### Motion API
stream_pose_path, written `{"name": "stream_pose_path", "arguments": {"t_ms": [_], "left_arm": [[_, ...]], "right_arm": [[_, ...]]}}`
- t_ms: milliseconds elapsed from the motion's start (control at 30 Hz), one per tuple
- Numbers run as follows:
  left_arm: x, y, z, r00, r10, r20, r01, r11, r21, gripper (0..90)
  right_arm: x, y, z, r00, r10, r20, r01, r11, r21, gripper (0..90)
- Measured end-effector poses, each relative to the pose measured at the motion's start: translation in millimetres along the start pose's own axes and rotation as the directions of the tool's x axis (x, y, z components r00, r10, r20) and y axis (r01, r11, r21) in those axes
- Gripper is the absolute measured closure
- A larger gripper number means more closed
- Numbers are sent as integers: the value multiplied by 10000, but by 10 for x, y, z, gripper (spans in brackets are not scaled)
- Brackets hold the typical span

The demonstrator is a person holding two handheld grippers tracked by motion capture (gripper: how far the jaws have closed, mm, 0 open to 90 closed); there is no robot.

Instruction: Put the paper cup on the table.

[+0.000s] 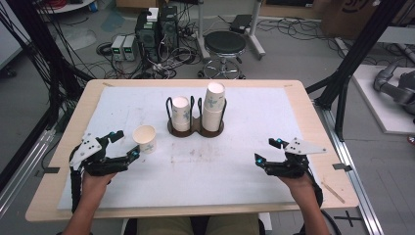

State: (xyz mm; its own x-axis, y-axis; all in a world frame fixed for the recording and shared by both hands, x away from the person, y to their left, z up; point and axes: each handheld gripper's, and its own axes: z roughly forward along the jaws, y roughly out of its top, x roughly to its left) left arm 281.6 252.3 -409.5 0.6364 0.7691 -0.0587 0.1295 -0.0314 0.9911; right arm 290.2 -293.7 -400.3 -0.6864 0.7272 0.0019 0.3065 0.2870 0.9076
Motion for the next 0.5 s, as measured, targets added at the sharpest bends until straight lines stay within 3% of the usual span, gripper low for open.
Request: {"name": "stream_pose_path", "arguments": {"t_ms": [500], "left_arm": [[23,-11,12,9998,-32,-184,32,10000,5,166]], "right_arm": [[-24,-16,-9,10000,79,18,-79,10000,-32,212]]}}
